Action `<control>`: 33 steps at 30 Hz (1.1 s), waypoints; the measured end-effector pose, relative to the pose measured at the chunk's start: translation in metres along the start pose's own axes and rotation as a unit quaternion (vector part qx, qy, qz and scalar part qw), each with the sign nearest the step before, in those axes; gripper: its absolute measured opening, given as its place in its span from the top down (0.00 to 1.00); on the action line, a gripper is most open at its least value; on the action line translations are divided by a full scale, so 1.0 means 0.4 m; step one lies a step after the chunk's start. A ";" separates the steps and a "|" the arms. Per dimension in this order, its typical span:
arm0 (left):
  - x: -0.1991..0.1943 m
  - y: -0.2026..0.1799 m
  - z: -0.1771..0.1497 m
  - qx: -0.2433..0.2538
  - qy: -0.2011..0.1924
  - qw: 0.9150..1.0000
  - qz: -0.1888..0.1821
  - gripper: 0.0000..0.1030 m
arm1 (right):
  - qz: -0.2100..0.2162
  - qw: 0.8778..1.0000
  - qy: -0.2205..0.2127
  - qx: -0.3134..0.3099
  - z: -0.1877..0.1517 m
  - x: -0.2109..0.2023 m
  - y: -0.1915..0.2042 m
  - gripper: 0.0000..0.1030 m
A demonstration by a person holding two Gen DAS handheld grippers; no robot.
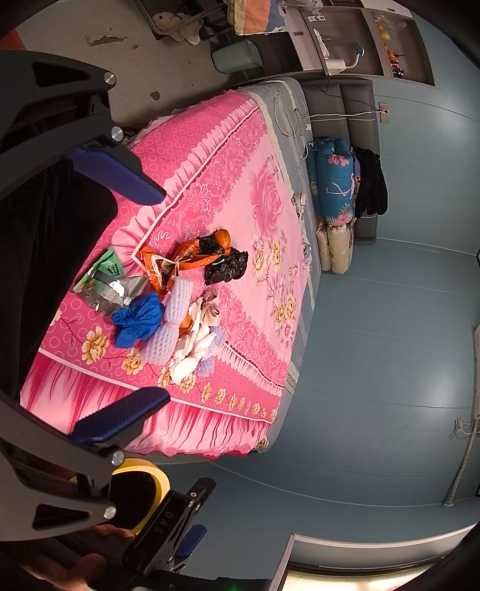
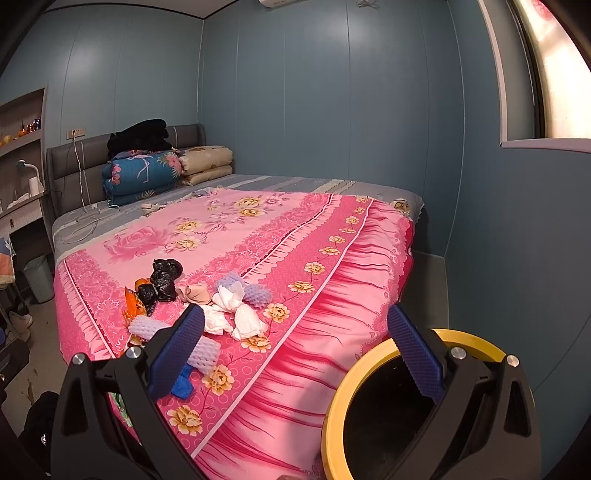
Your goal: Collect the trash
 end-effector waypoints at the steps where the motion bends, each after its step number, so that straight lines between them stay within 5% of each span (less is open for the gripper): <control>1: -0.001 0.000 0.001 0.000 0.000 1.000 0.000 0.08 | 0.000 1.000 0.000 0.000 -0.001 0.000 0.000 0.08; 33: 0.001 0.001 0.000 -0.002 0.002 1.000 0.000 0.08 | -0.001 1.000 0.011 -0.002 -0.015 0.011 0.006 0.08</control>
Point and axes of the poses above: each gripper's, at about its wrist camera, not at the fingertips, and x roughly the way its jaws point, y to its left, z to its top, the point moved 8 cm from there along x, roughly the way its jaws point, and after that the axes turned 8 degrees about -x, right-handed, at the moved point
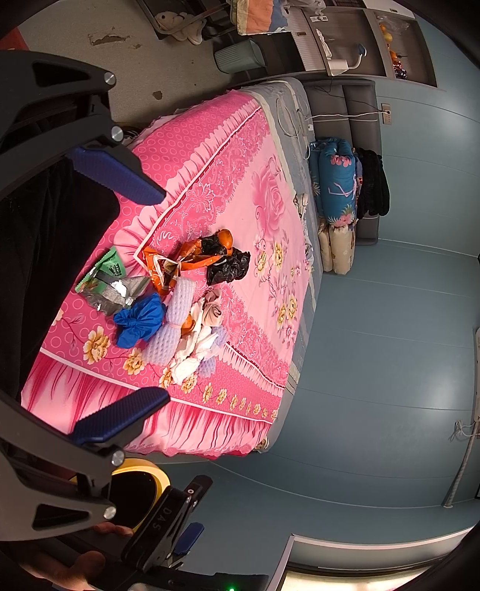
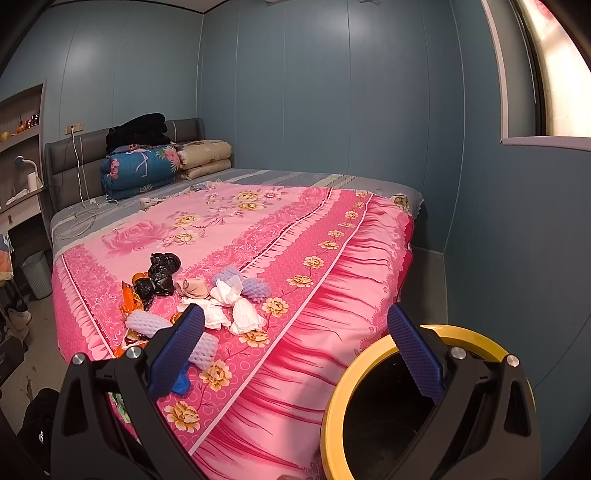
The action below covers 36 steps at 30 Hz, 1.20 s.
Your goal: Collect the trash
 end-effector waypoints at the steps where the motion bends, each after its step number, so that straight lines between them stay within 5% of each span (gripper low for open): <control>1: -0.001 0.001 0.001 0.000 0.000 1.000 0.000 0.08 | 0.000 1.000 0.000 0.000 -0.002 0.000 0.001 0.08; 36: 0.011 0.002 -0.004 -0.003 0.000 1.000 0.002 0.08 | -0.007 1.000 0.001 0.001 -0.003 0.006 -0.009 0.08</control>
Point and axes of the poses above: each gripper's, at about its wrist camera, not at the fingertips, and x roughly the way its jaws point, y to its left, z to its top, the point moved 8 cm from there along x, roughly the way its jaws point, and after that the axes turned 8 degrees about -x, right-handed, at the moved point
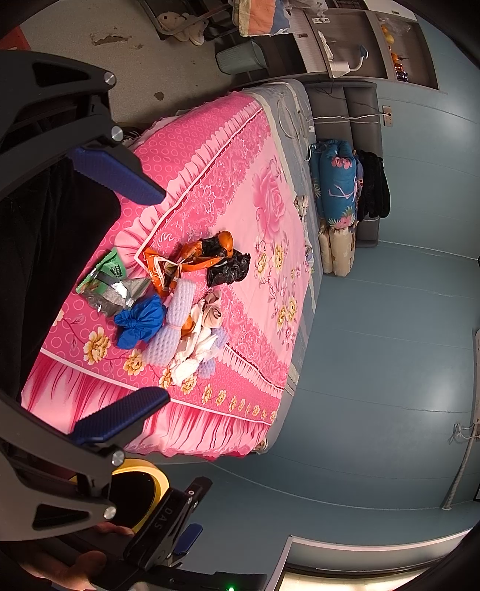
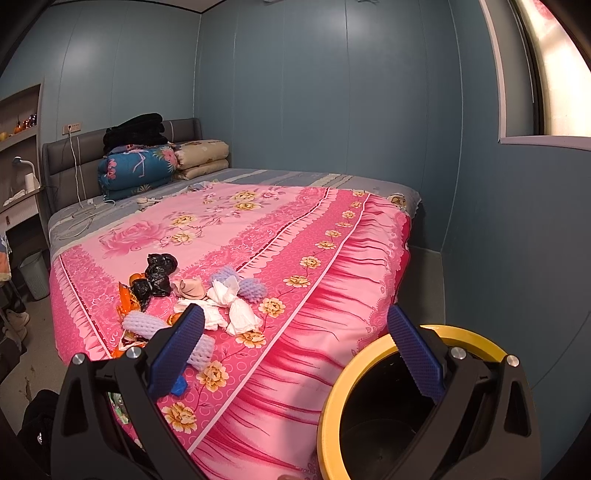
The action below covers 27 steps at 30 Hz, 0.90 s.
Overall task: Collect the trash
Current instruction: 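Grasp the orange chip bag with the left tool while the right tool grasps the lavender foam net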
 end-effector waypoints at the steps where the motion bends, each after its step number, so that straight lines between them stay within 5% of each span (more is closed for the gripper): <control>1: -0.001 0.006 -0.014 0.000 -0.001 1.000 0.001 0.08 | -0.002 1.000 0.001 0.002 0.002 0.004 -0.003 0.08; 6: -0.005 0.009 -0.023 -0.002 0.000 1.000 -0.001 0.08 | -0.004 1.000 -0.003 0.006 0.018 0.030 -0.016 0.08; 18: 0.020 -0.002 -0.043 -0.023 0.038 0.998 -0.050 0.08 | 0.081 0.996 0.011 0.038 0.086 0.088 -0.038 0.08; 27: 0.090 0.033 -0.010 -0.021 0.074 0.996 -0.034 0.08 | 0.119 0.992 0.041 -0.001 0.116 0.134 0.029 0.08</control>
Point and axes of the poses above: each gripper's, at about its wrist camera, not at the fingertips, and x roughly the way its jaws point, y to its left, z to its top, the point moved 8 cm from there along x, roughly the way its jaws point, and after that the axes turned 8 degrees about -x, right-handed, at the moved point
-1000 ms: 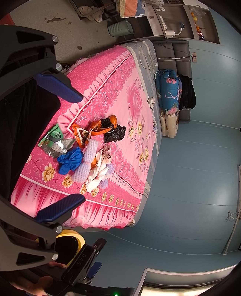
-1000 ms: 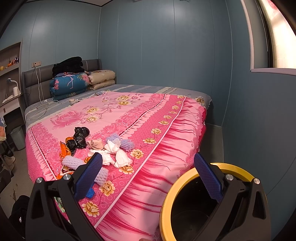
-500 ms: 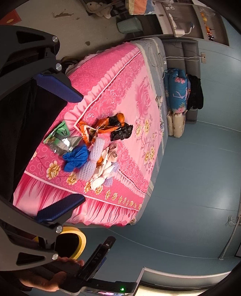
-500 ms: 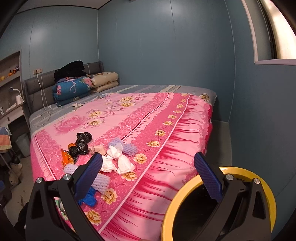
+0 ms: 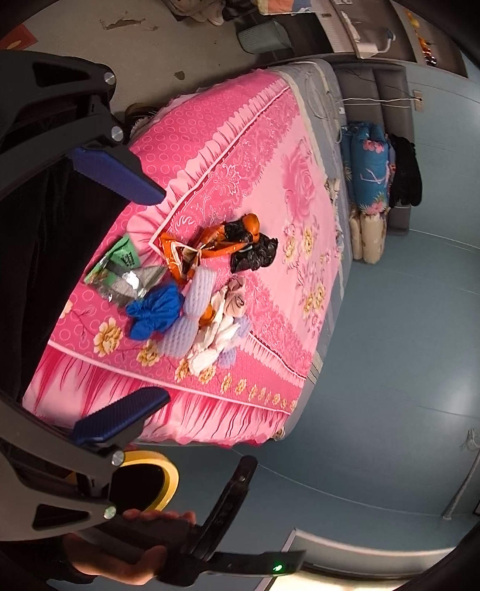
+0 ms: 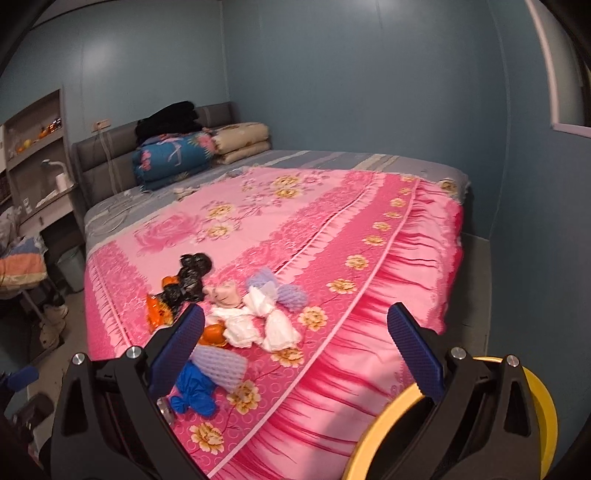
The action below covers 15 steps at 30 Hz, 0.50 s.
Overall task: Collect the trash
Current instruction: 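Grasp the orange chip bag with the left tool while the right tool grasps the lavender foam net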
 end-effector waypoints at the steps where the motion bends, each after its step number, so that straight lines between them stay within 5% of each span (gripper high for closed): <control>1: 0.011 0.008 0.009 0.002 0.002 1.000 0.004 0.08 | 0.015 1.000 0.004 -0.007 -0.002 0.010 0.011 0.08; 8: 0.151 0.076 0.108 -0.002 0.035 0.999 0.028 0.08 | 0.117 0.988 0.040 -0.088 -0.056 0.100 0.091 0.08; 15: 0.299 0.112 0.174 -0.031 0.069 0.997 0.027 0.08 | 0.212 0.960 0.118 -0.137 -0.124 0.196 0.201 0.08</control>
Point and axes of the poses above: each gripper's, at about its wrist camera, not at the fingertips, and x roughly the way its jaws point, y to its left, z to its top, the point moved 8 cm from there along x, roughly the way its jaws point, and after that the axes turned 8 degrees about -x, right-handed, at the moved point
